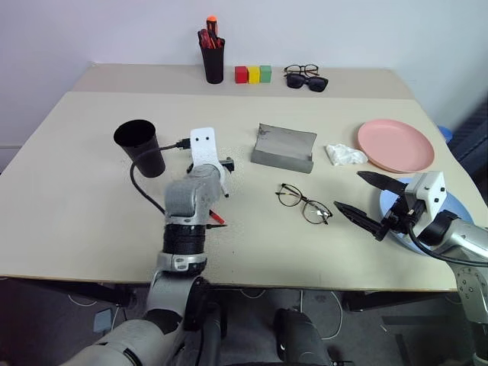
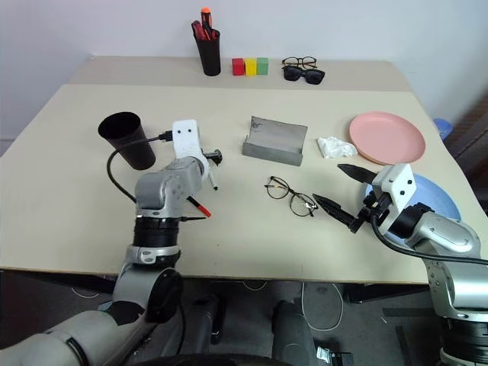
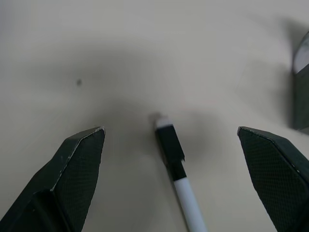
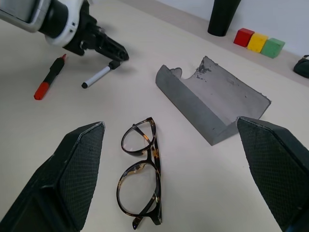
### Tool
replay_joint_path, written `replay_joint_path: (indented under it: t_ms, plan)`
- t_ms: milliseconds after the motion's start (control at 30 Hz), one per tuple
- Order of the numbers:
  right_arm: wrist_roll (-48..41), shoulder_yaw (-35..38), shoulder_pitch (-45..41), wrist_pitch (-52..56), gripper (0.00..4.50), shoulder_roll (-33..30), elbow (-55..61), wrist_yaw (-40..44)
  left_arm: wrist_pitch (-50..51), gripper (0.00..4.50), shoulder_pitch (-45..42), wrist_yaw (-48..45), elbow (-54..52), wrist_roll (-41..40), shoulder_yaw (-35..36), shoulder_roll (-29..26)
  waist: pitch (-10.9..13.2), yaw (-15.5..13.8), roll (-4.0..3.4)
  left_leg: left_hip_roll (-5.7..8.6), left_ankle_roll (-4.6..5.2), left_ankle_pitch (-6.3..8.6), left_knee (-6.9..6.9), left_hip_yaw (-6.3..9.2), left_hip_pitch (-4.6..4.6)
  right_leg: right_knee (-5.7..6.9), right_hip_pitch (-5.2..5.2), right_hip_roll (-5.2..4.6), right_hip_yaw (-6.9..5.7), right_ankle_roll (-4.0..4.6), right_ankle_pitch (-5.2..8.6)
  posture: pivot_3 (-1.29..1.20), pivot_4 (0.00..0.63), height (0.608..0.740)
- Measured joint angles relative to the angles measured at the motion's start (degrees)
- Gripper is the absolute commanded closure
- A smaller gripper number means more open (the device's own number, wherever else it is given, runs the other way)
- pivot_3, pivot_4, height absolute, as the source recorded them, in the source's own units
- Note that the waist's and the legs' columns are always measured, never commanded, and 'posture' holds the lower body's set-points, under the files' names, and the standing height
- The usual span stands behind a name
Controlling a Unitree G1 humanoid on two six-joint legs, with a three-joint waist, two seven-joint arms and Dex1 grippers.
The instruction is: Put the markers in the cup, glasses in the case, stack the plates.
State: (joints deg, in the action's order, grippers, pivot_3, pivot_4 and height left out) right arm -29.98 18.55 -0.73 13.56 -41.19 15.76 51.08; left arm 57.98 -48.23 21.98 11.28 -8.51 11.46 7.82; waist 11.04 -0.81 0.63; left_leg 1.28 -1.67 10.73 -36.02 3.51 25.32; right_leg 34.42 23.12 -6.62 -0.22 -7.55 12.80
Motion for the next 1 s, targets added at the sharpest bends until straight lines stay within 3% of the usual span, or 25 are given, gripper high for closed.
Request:
replay_joint_path:
  t_ms: [67,300,467,567,767,867,1000]
  plan:
    - [0.0,0.0,0.0,0.0,0.0,0.0,0.0,0.0,-0.3,0.84,-1.7,1.8,3.4,0.5,1.0,0.7,0.0,0.0,0.0,0.0,0.0,0.0,0.01,-0.01,0.0,-0.02,0.0,-0.01,0.0,-0.02,0.0,0.0,0.15,0.74]
    - [0.0,0.6,0.6,0.0,0.0,-0.1,0.0,-0.1,-1.2,4.41,-3.8,6.3,7.8,0.7,4.1,1.9,0.0,-0.1,-0.01,0.01,-0.01,0.0,0.01,-0.01,0.0,-0.01,-0.01,-0.01,0.0,-0.08,-0.08,0.0,0.15,0.74]
    - [0.2,0.7,0.7,-0.3,0.0,-0.1,0.0,-0.1,-0.9,4.41,-3.7,5.4,6.9,0.3,5.0,1.7,0.0,0.0,-0.01,0.02,-0.01,0.0,0.0,-0.01,-0.01,-0.01,-0.01,-0.03,0.0,-0.03,-0.13,0.0,0.15,0.74]
    - [0.5,0.7,0.5,-0.5,0.0,-0.1,-0.2,-0.3,-4.7,4.41,-0.1,-0.3,2.5,1.4,-0.9,-0.9,0.0,0.1,-0.01,0.02,-0.02,0.0,0.03,-0.04,0.03,-0.01,0.05,-0.03,0.02,0.0,-0.14,0.0,0.15,0.74]
    - [0.8,0.1,-3.1,-1.1,0.0,0.0,-2.0,-1.0,-34.9,4.41,5.1,-10.3,-12.2,14.8,-19.7,-14.1,0.0,0.0,-0.08,0.0,-0.06,-0.02,0.09,-0.11,0.01,-0.04,0.09,-0.03,0.11,0.17,-0.15,0.0,0.15,0.74]
    - [1.5,-1.7,-6.3,-1.6,0.0,0.5,-2.8,-1.2,-45.8,4.41,5.2,-9.4,-12.5,19.8,-21.4,-17.4,-0.1,0.0,-0.11,0.0,-0.05,-0.02,0.03,-0.11,-0.02,-0.06,0.03,-0.03,0.11,0.18,-0.17,0.0,0.15,0.74]
    - [2.0,-3.9,-8.7,-1.8,0.0,1.5,-4.2,-1.3,-57.8,4.41,3.7,-3.3,-3.2,25.8,-20.1,-22.3,-0.1,0.0,-0.1,0.01,-0.03,-0.03,0.0,-0.1,-0.01,-0.03,0.05,-0.03,0.1,0.13,-0.2,0.0,0.15,0.74]
